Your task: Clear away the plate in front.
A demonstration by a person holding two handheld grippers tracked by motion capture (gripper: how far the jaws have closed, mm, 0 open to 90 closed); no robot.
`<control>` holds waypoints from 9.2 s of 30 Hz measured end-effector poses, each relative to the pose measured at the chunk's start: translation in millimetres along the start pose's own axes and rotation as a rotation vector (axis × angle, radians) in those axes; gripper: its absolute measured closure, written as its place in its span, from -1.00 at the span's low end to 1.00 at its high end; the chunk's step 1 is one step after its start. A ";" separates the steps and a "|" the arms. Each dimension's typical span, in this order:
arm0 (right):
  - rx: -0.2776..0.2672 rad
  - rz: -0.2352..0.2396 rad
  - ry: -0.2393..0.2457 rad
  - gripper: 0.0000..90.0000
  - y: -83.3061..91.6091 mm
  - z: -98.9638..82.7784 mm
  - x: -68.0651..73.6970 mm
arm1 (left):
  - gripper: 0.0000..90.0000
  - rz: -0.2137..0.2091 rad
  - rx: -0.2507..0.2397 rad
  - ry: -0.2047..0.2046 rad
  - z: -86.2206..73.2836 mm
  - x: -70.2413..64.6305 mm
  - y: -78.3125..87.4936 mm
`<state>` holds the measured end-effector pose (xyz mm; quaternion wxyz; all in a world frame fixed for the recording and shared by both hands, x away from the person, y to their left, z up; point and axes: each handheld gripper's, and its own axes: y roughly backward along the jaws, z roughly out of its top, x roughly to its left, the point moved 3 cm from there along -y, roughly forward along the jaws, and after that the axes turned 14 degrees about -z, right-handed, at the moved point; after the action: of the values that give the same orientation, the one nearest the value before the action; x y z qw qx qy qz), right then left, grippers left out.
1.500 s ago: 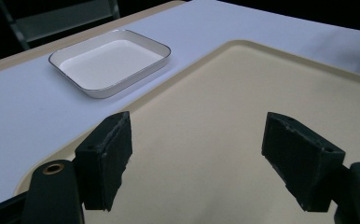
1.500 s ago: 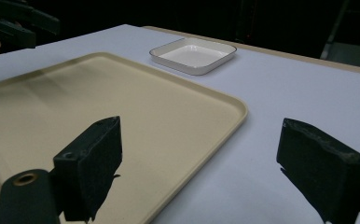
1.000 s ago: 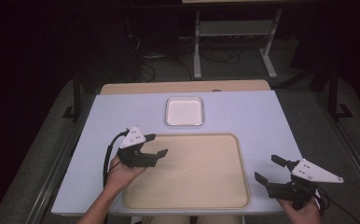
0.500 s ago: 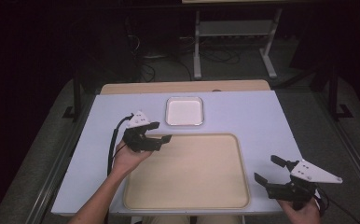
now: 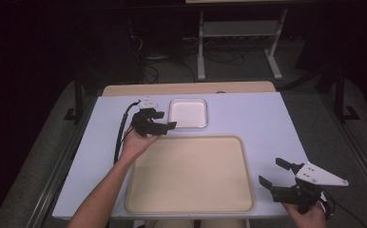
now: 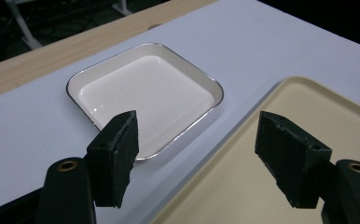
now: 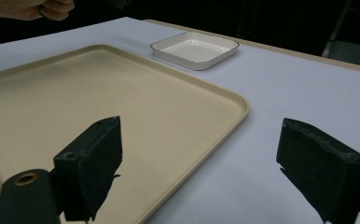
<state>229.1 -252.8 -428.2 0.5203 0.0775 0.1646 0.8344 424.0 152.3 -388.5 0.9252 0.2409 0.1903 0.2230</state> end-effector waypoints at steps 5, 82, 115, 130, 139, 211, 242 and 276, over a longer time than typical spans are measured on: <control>-0.002 0.002 -0.009 -0.71 0.0 -0.2 -0.8 | -0.32 0.018 0.023 0.023 11.0 14.4 -9.9; 0.012 0.026 0.001 -0.67 -1.7 -1.4 0.7 | 0.97 0.223 -0.007 0.603 -3.8 104.7 -86.3; 0.013 0.030 -0.006 -0.69 -1.9 -1.7 0.7 | 0.97 0.200 -0.139 0.571 14.4 77.0 -29.9; 0.020 0.024 -0.008 -0.70 -2.6 -1.9 -0.3 | 0.97 0.191 -0.179 0.585 13.6 63.1 -14.8; 0.014 0.021 -0.004 -0.69 -0.2 -1.7 -0.1 | 0.97 0.156 -0.205 0.575 12.6 50.6 -3.1; 0.021 0.003 0.013 -0.69 3.5 -1.5 2.6 | 0.97 0.131 -0.300 0.630 -83.8 -59.6 34.8; 0.035 0.004 0.042 -0.70 0.8 -1.4 6.7 | 0.97 0.292 -0.161 0.712 -123.6 -83.0 3.2; 0.045 -0.004 0.057 -0.70 -0.4 -1.6 7.9 | 0.94 0.335 -0.175 0.735 -123.4 -99.2 -5.0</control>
<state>225.5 -245.9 -430.1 0.5152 0.0649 0.1983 0.8313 286.8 142.8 -467.0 0.7636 0.0935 0.4465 0.4569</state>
